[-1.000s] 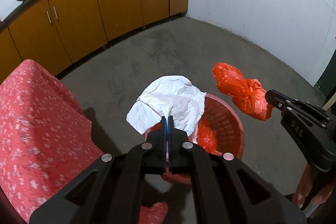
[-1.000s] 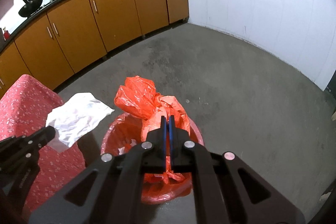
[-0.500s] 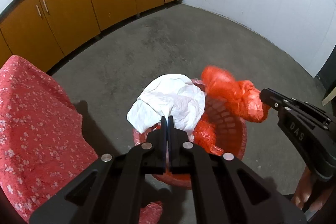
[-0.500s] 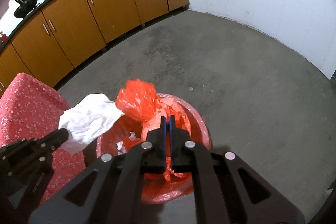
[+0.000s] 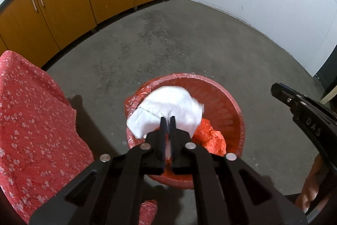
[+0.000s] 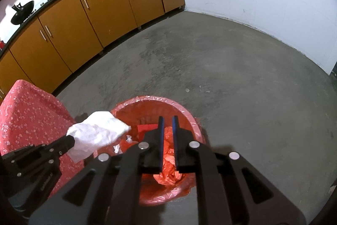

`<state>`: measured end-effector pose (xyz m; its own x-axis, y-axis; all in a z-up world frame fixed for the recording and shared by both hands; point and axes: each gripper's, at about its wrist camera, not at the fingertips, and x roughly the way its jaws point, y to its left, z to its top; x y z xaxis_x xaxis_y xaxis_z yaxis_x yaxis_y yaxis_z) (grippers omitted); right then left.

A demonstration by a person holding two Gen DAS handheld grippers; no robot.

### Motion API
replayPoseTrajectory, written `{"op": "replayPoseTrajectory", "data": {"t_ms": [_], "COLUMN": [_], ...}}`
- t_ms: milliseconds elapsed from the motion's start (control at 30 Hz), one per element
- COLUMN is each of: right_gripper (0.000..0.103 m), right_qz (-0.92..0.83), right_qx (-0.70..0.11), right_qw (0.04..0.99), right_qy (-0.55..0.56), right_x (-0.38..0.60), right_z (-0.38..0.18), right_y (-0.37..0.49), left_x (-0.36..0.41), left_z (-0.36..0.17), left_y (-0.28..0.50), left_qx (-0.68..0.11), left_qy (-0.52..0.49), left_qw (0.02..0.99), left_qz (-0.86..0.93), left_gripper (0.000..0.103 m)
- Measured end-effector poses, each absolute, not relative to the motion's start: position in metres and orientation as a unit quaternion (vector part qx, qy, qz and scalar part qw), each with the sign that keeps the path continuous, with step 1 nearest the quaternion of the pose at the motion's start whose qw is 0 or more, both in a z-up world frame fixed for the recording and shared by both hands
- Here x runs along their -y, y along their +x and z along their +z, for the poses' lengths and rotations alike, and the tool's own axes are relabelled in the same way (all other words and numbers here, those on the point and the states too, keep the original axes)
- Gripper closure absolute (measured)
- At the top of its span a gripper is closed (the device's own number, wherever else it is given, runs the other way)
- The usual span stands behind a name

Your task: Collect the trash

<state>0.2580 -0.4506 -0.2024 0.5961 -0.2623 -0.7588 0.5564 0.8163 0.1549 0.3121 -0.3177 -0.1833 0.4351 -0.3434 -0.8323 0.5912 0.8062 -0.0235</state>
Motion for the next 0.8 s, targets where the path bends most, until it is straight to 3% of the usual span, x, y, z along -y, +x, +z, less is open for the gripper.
{"op": "replayPoseTrajectory", "data": {"t_ms": [67,467,667,800], "right_gripper": [0.093,0.093,0.070,0.041], "right_qz": [-0.234,-0.226,-0.210,-0.186], "right_qx": [-0.381,-0.355,-0.306,-0.265], "right_qw": [0.874,0.891,0.916,0.936], "right_qy": [0.191,0.173,0.151,0.142], "right_x": [0.450,0.443,0.416,0.390], "right_z": [-0.199,-0.174,-0.126,-0.086], "right_y": [0.257,0.239,0.219,0.196], "left_x": [0.316,0.294,0.242,0.189], "left_z": [-0.182,-0.148,-0.098,-0.056], "left_y": [0.313,0.316,0.311,0.296], "left_qx": [-0.451,-0.424,-0.383,-0.349], "left_qy": [0.132,0.101,0.080,0.069], "left_qw": [0.838,0.861,0.889,0.910], "left_qz": [-0.278,-0.261,-0.237,-0.212], "left_gripper": [0.066,0.065,0.065,0.060]}}
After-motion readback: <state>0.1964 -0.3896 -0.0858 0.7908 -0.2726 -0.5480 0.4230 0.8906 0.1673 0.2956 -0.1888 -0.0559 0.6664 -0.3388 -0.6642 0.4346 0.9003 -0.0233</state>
